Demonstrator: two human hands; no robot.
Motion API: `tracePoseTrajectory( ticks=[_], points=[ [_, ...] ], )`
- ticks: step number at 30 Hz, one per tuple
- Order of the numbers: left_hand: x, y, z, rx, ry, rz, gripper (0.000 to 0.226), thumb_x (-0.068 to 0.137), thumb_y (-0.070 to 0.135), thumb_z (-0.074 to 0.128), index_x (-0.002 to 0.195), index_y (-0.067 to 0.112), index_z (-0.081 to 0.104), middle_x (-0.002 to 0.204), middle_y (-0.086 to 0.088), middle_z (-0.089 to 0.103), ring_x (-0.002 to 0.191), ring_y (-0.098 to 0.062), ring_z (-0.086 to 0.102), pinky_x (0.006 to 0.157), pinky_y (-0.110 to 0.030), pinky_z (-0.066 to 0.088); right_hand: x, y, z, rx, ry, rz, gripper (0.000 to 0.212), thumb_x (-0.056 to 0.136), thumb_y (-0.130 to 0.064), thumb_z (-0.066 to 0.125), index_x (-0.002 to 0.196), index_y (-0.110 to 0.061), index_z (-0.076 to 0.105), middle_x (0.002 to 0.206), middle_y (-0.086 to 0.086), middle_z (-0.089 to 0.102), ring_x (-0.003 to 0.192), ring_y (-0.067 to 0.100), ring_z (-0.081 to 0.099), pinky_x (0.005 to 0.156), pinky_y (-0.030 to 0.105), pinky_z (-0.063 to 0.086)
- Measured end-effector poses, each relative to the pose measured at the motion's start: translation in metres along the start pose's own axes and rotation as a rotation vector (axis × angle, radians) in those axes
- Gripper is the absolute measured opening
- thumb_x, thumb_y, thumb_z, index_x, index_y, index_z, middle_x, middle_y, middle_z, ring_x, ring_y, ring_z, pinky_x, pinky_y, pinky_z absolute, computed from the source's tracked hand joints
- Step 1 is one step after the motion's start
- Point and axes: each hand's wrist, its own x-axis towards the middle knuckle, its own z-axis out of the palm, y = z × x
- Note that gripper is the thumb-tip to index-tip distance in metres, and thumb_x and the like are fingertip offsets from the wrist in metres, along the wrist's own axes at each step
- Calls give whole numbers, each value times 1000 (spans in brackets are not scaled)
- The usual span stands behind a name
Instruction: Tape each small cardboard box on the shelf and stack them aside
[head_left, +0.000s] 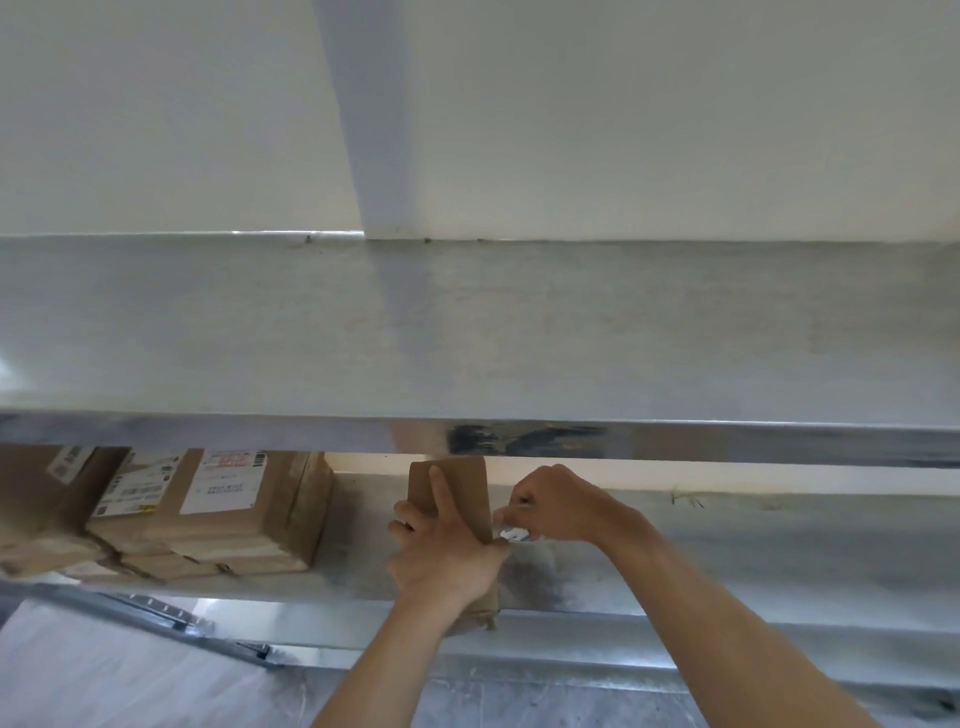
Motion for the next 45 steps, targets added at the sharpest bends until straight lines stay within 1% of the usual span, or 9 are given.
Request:
tracePoseTrajectory(
  ticks=[9, 14, 21, 24, 27, 34, 38, 41, 45],
  points=[
    [0, -16, -5, -84, 37, 15, 128, 67, 79, 56, 152, 26, -24, 136, -15, 26, 126, -34, 38, 98, -43, 47, -4, 8, 0, 34, 27, 17, 54, 85, -58, 70, 64, -8, 67, 62, 1, 69, 46, 2, 50, 57, 23, 45],
    [9, -35, -18, -347, -18, 19, 120, 75, 55, 71, 156, 32, -14, 141, -12, 28, 128, -34, 43, 101, -39, 40, -9, 15, -6, 83, 18, 121, 56, 77, -69, 70, 70, -14, 70, 60, -4, 69, 50, 6, 56, 58, 23, 47],
    [21, -65, -5, -951, -199, 50, 124, 49, 45, 92, 147, 55, 15, 135, 0, 53, 113, -22, 64, 102, -50, 51, -19, 29, -7, 111, 6, 178, 54, 77, -66, 73, 76, -12, 73, 70, 3, 74, 56, 11, 67, 59, 24, 53],
    [26, -64, 4, -1236, -317, -45, 126, 52, 11, 89, 155, 32, 18, 130, -12, 63, 103, -33, 71, 92, -51, 56, -16, 28, -2, 119, 14, 180, 47, 79, -58, 76, 70, -12, 73, 70, 4, 75, 65, 20, 74, 63, 30, 58],
    [26, -66, 4, -1321, -354, -72, 105, 56, 4, 82, 146, 22, 32, 117, -19, 70, 94, -37, 74, 79, -46, 58, -14, 22, 2, 130, 4, 196, 43, 79, -52, 78, 69, -10, 74, 70, 5, 75, 66, 20, 74, 68, 34, 61],
    [25, -89, -24, -960, -452, 99, 51, 96, 12, 64, 135, 36, 42, 115, 0, 75, 104, -23, 73, 92, -49, 59, -12, 2, 11, 78, 11, 156, 45, 84, -52, 74, 59, -15, 68, 61, 1, 71, 52, 14, 68, 52, 21, 53],
    [19, -81, -24, -667, -249, 204, 61, 100, 12, 58, 143, 47, 30, 129, 10, 60, 116, -18, 65, 83, -38, 63, -14, -3, 14, 56, 33, 156, 44, 86, -52, 72, 56, -21, 64, 53, -4, 65, 44, 4, 58, 49, 14, 41],
    [14, -61, -15, -296, -40, 241, 67, 100, 20, 50, 157, 38, 20, 140, 0, 52, 108, -19, 66, 74, -31, 63, -15, -2, 15, 48, 49, 159, 46, 86, -54, 71, 56, -21, 61, 50, -6, 61, 41, 1, 53, 48, 14, 37],
    [-5, -23, -3, -127, -101, 80, 103, 81, 61, 58, 158, 30, -4, 154, -13, 19, 138, -36, 31, 107, -48, 44, -12, 2, 18, 17, 61, 164, 53, 85, -57, 71, 64, -9, 66, 56, 0, 66, 45, 9, 57, 51, 22, 44]
  ],
)
